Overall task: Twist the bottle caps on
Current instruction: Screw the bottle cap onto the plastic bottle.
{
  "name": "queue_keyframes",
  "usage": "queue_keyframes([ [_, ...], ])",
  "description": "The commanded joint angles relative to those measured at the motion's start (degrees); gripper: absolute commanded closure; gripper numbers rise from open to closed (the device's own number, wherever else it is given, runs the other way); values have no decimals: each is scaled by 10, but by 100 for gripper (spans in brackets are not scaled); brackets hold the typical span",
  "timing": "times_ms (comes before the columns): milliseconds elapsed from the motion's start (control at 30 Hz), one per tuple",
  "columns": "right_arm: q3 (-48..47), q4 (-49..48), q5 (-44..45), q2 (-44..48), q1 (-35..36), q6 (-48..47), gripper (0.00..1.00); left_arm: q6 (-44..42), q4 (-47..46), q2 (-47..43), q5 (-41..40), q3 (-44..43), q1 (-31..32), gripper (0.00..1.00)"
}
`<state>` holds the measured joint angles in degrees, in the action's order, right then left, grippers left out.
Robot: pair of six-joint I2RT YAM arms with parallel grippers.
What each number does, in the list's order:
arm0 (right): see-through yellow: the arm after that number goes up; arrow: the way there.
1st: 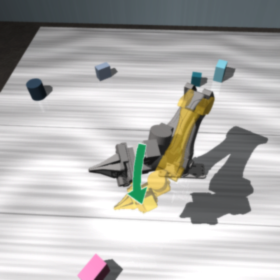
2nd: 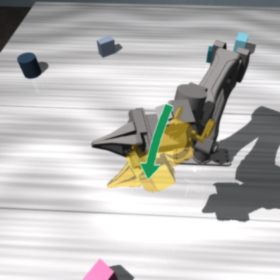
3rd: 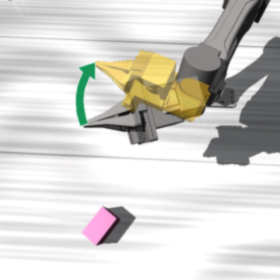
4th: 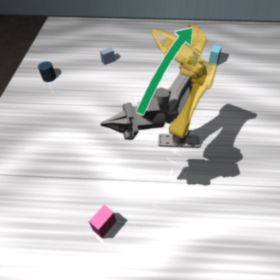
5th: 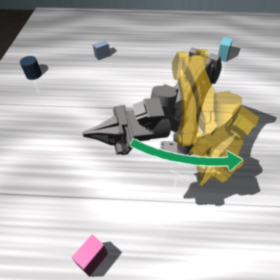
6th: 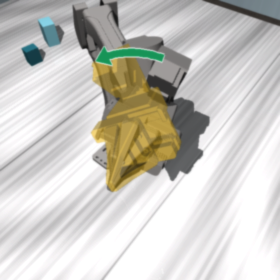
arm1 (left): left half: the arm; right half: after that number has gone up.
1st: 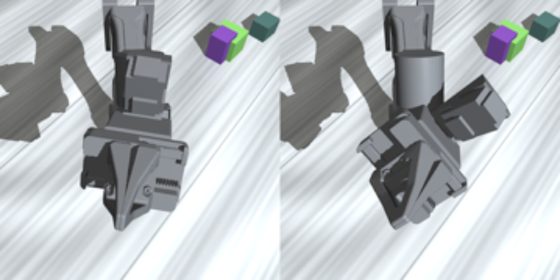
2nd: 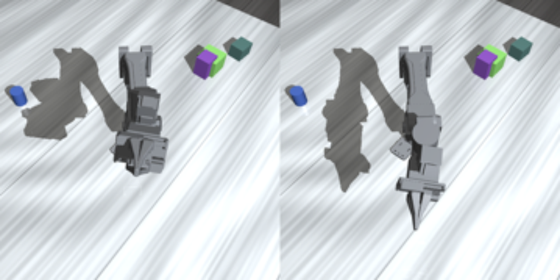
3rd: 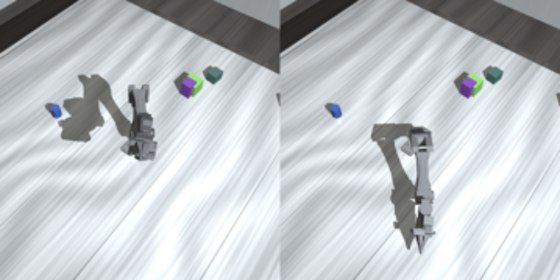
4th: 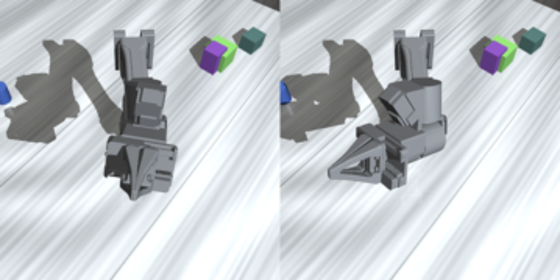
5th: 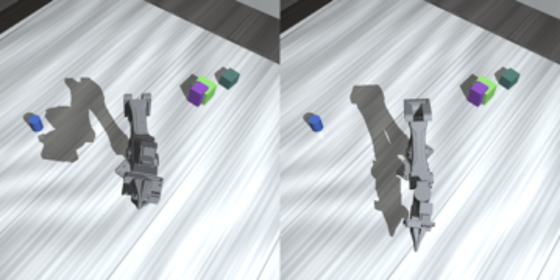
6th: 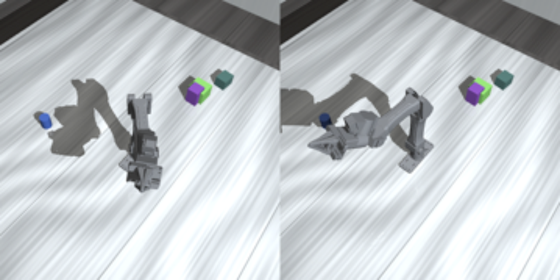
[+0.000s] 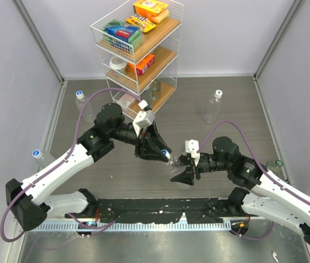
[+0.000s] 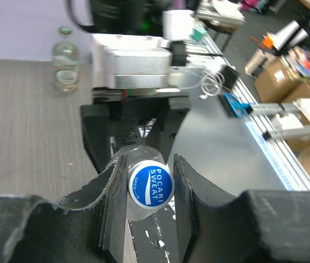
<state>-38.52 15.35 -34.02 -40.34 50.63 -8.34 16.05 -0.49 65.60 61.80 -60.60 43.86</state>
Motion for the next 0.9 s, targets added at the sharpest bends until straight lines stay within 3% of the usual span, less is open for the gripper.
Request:
queue_keyframes([
  [0, -24, -134, -190, 4, 14, -67, 99, -91, 51, 12, 119, 7, 13, 100],
  [200, -26, -139, -213, -5, 14, -70, 99, -117, 89, 30, 130, -7, 13, 94],
  [267, -26, -138, -207, -5, 14, -70, 99, -115, 89, 23, 112, -7, 13, 86],
  [367, -29, -127, -167, -4, 14, -72, 99, -70, 63, 1, 42, -8, 13, 58],
  [400, -30, -120, -151, -5, 14, -71, 99, -47, 49, -9, 12, -7, 13, 26],
  [467, -30, -114, -97, -5, 14, -63, 99, -10, 25, -33, -64, 0, 13, 5],
  [500, -30, -113, -60, -5, 15, -56, 99, -2, 23, -46, -106, 3, 13, 0],
  [667, -27, -102, 26, -3, 15, -50, 99, 54, 8, -108, -287, 24, 13, 0],
  [800, -36, -93, 129, -13, 14, -40, 99, 81, 8, -137, -344, 25, 13, 0],
  [867, -42, -91, 232, -22, 15, -20, 99, 97, 10, -142, -372, 22, 13, 0],
])
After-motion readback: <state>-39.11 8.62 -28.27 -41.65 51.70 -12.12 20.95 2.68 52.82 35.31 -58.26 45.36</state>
